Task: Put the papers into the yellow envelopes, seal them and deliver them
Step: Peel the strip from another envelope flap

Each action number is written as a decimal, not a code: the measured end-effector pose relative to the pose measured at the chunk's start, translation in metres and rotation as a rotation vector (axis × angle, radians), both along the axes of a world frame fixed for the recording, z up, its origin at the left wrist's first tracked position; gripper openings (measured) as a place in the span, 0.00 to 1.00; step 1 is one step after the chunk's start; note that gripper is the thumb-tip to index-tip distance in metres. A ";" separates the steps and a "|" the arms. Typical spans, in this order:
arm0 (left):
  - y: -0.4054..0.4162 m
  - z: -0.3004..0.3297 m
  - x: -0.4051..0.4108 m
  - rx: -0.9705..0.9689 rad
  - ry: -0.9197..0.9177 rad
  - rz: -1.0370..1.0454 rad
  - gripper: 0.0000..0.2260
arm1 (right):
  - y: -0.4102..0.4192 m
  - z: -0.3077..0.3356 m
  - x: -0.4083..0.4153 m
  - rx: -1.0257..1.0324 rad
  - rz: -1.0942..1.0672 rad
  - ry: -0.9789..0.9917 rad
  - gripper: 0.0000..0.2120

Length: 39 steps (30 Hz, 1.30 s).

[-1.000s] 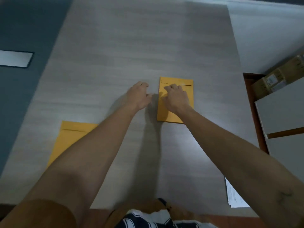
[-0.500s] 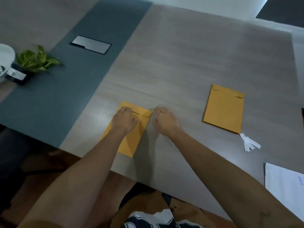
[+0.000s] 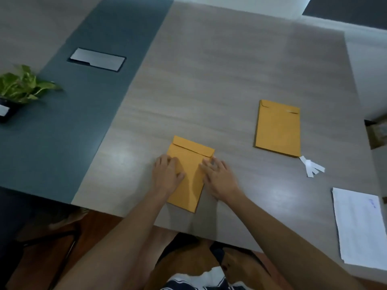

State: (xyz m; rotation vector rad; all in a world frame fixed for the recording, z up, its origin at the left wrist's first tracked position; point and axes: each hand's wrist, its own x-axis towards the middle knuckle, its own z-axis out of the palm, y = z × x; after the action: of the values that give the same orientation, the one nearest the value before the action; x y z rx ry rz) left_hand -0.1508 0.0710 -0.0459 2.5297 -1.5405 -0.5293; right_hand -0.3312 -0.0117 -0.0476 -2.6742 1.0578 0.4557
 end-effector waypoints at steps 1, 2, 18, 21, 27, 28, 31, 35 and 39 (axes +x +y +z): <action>-0.007 0.002 -0.011 -0.003 0.005 -0.032 0.24 | 0.001 0.000 -0.014 -0.018 -0.044 -0.021 0.26; -0.014 0.003 -0.023 -0.003 0.000 -0.072 0.24 | 0.002 -0.002 -0.029 -0.042 -0.084 -0.047 0.26; -0.085 0.010 -0.185 0.145 0.062 -0.624 0.45 | 0.017 -0.008 -0.202 -0.341 -0.726 -0.372 0.09; -0.093 0.009 -0.191 0.182 0.087 -0.648 0.47 | 0.009 -0.003 -0.211 -0.185 -0.845 -0.271 0.19; -0.098 0.012 -0.192 0.176 0.103 -0.665 0.48 | 0.002 -0.008 -0.213 -0.057 -0.830 -0.283 0.20; -0.097 0.012 -0.192 0.170 0.108 -0.663 0.48 | 0.002 -0.009 -0.213 -0.066 -0.808 -0.289 0.18; -0.096 0.013 -0.193 0.173 0.110 -0.659 0.47 | 0.002 -0.014 -0.212 -0.133 -0.731 -0.315 0.10; -0.097 0.013 -0.191 0.186 0.088 -0.688 0.47 | 0.001 -0.011 -0.208 -0.217 -0.839 -0.492 0.02; -0.099 0.015 -0.185 0.208 0.022 -0.780 0.47 | -0.003 -0.006 -0.219 -0.086 -1.114 -0.591 0.02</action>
State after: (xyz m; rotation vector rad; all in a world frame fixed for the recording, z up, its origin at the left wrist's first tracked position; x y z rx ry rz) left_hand -0.3360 -0.0284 -0.0313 1.9356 -2.5586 -0.8225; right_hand -0.5501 -0.0150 -0.0533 -1.6335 2.0312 -0.5511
